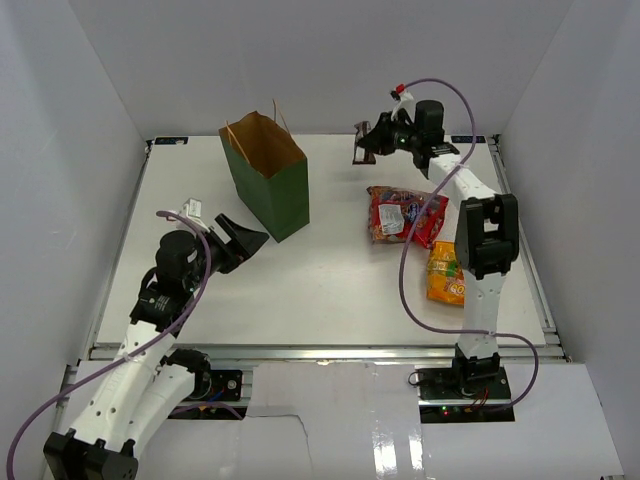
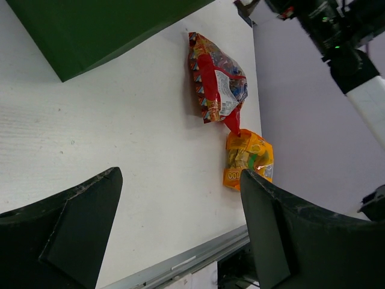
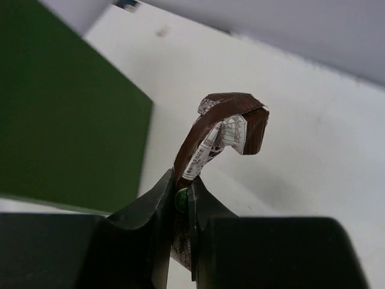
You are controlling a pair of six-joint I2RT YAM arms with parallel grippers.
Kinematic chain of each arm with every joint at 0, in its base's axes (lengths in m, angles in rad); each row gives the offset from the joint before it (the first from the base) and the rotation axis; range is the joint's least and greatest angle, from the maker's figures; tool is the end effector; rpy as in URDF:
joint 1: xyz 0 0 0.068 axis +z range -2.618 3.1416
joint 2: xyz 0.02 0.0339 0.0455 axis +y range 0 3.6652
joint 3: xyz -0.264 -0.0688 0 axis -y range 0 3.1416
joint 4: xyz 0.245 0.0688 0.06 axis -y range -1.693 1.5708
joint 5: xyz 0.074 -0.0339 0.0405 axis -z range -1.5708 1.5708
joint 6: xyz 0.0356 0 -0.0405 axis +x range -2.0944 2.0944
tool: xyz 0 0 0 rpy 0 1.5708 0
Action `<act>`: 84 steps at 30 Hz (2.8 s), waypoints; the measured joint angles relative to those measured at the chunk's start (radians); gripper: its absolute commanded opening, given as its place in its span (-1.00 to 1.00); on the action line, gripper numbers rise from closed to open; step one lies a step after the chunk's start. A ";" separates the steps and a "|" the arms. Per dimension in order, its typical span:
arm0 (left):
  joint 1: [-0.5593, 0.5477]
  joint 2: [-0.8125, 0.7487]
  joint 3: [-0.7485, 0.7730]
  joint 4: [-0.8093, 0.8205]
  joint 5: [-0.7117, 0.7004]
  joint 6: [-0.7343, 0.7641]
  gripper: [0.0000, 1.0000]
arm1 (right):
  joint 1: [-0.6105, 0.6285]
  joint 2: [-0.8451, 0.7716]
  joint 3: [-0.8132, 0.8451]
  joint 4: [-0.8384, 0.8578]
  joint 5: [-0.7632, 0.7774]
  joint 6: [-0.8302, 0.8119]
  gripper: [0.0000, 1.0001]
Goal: Place the snacks into the paper bag
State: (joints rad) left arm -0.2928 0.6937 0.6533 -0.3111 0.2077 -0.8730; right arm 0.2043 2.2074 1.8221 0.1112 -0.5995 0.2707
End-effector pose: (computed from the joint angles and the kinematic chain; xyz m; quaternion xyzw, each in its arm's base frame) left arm 0.1572 -0.0551 0.2949 -0.1764 0.7983 -0.3844 0.4287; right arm 0.5110 0.1264 0.2613 -0.1529 0.7670 0.3645 0.5054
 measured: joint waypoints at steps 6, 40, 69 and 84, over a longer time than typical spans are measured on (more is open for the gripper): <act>0.000 -0.042 -0.018 0.014 0.018 0.021 0.81 | 0.120 -0.287 -0.016 0.028 -0.138 -0.219 -0.64; -0.021 -0.011 -0.069 0.089 0.174 0.035 0.81 | 0.455 -0.306 0.134 -0.137 0.080 -0.567 0.81; -0.423 1.585 1.072 0.221 0.095 0.166 0.93 | -0.348 -0.951 -0.831 -0.512 -0.264 -0.717 0.90; -0.423 1.650 1.116 0.341 0.145 0.105 -0.60 | -0.352 -0.923 -0.831 -0.512 -0.279 -0.724 0.90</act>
State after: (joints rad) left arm -0.7155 2.3436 1.7691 0.0299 0.3523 -0.7685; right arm -0.1474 1.2846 0.9913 -0.4007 -0.8787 -0.4530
